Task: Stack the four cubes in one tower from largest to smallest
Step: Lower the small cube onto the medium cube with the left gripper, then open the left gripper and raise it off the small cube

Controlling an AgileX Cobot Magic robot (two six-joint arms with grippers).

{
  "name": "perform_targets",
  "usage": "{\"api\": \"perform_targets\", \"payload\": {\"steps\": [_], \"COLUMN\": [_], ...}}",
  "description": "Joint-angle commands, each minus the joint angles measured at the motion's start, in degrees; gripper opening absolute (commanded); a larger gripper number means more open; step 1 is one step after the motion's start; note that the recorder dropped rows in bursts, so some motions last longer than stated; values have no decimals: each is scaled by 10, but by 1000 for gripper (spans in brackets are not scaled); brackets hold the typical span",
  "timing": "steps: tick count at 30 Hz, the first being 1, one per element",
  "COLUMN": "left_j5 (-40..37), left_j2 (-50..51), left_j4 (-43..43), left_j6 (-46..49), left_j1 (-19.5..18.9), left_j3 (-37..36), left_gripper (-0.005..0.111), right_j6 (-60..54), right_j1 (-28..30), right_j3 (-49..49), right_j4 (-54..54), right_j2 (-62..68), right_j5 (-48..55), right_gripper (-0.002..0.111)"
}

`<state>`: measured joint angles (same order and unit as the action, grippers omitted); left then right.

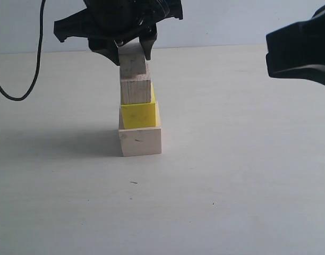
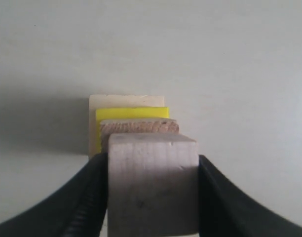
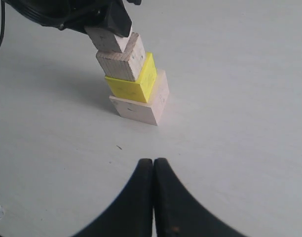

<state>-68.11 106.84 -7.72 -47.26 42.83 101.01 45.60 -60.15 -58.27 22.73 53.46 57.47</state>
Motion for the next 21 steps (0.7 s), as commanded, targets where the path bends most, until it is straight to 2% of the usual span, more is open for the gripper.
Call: {"api": "perform_targets", "payload": {"steps": [1,21], "left_j5": [3,-3], "left_j2": [4,3], "left_j4": [8,6], "left_j6": [1,1], "left_j1": [1,1], "left_j3": [5,5], "left_gripper": [0,0], "right_j6": [-6,-6], "right_j1": [-2,-2], "right_j3": [2,2], "right_j4": [8,8], "right_j2": [-1,-1], "right_j5": [-4,-4], "right_gripper": [0,0]}}
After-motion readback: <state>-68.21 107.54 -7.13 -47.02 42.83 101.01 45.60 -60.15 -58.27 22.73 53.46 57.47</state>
